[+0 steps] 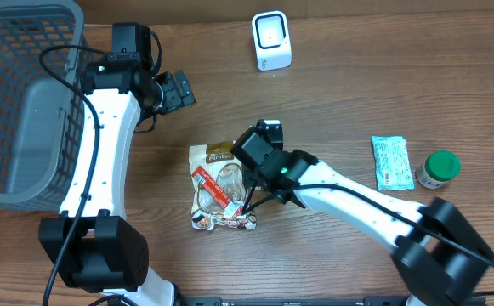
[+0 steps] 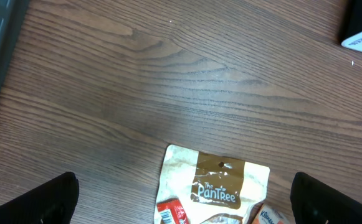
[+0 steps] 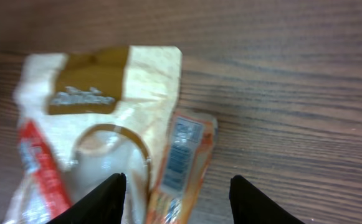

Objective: Scan the item barcode
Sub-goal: 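Lower the right gripper over the orange snack stick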

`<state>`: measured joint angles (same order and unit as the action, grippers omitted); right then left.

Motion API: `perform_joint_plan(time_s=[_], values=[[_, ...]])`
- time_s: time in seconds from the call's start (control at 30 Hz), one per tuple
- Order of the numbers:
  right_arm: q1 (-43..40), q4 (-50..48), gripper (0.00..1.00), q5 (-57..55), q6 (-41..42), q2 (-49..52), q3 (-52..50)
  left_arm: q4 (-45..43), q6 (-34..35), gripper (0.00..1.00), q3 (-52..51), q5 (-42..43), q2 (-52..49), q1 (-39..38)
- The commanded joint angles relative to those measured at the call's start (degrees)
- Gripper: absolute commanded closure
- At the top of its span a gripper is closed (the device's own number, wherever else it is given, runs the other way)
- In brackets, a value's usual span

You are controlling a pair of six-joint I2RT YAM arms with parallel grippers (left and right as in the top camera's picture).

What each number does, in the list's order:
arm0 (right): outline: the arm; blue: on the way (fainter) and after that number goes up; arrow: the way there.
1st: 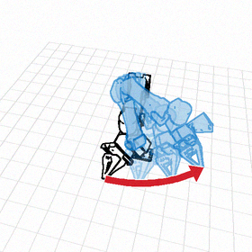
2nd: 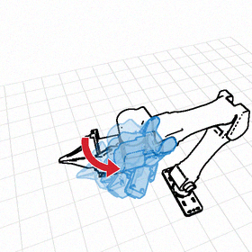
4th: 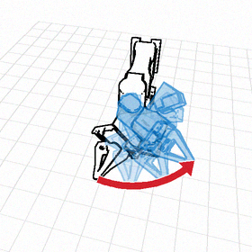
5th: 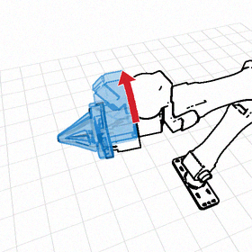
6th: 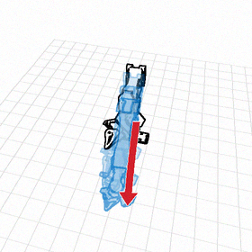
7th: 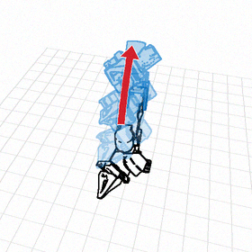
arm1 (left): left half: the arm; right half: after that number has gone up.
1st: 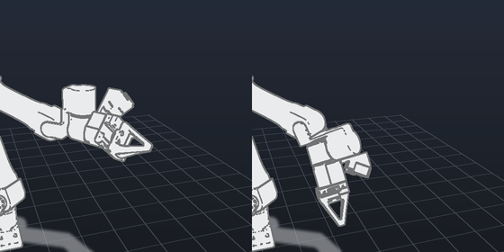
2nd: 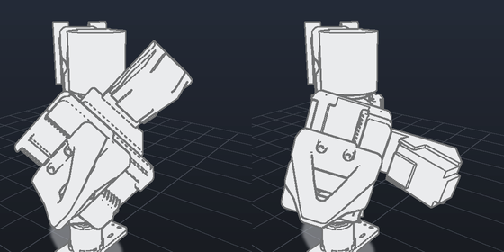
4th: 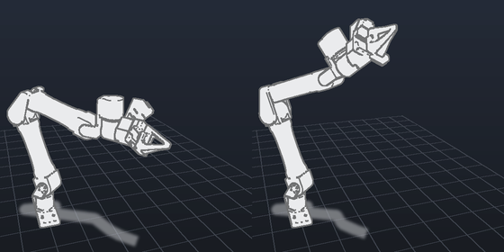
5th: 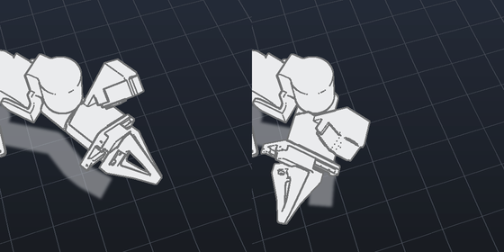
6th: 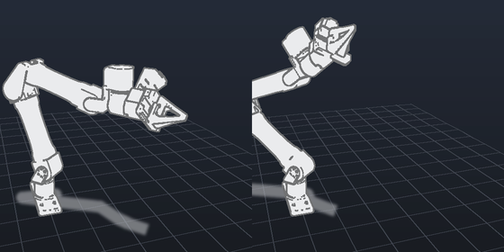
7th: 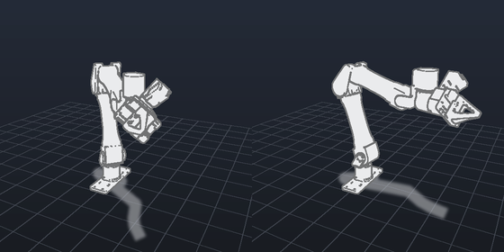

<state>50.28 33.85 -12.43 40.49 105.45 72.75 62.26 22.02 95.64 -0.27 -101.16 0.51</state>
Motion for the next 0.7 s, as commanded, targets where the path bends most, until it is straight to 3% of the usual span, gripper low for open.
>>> perform_joint_plan(time_s=[0.0, 0.43, 0.67], values=[[0.2, -1.2, 0.47, -0.9, 0.5, 1.4, 1.0, 0.1, -1.3, 0.0, 0.8, -0.3, 1.1, 0.2], [0.8, -3.4, 0.5, -0.2, 0.5, 4.7, 0.7, 0.1, -1.3, 0.0, 0.8, -0.3, 1.1, 0.2], [0.8, -3.3, 0.72, -0.2, 0.4, 5.1, 0.7, 0.1, -1.3, 0.0, 0.8, -0.3, 1.1, 0.2]])
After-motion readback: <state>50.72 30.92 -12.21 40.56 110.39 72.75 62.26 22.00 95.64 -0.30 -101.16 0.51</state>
